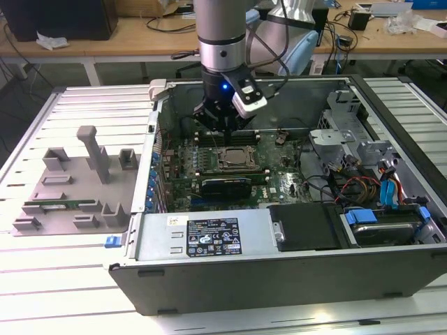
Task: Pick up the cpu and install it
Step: 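Install the first cpu locking lever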
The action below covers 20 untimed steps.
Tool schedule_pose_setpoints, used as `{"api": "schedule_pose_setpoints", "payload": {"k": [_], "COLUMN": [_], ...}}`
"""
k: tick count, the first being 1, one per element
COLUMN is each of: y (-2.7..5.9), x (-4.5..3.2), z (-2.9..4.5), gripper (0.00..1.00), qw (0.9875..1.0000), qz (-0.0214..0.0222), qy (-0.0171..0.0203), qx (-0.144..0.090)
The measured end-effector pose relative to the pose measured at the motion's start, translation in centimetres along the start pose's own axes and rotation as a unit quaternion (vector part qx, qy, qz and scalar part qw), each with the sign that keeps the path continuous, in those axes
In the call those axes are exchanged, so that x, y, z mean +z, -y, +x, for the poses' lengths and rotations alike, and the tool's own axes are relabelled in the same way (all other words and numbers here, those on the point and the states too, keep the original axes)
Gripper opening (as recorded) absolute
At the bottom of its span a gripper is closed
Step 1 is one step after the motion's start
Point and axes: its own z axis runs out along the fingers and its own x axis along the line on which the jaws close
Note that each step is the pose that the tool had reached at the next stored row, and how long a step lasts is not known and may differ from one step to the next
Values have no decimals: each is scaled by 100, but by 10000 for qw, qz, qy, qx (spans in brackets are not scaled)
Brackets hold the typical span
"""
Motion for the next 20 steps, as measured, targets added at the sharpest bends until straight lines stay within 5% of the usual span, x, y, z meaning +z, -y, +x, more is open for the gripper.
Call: {"api": "schedule_pose_setpoints", "payload": {"k": [10, 18, 20], "y": [7, 9, 9], "x": [-20, -23, -23], "z": [329, 388, 389], "gripper": [11, 11, 11], "qw": [10000, 10000, 10000], "qz": [0, -1, -49], "qy": [0, 0, -5], "qx": [1, 0, 4]}}
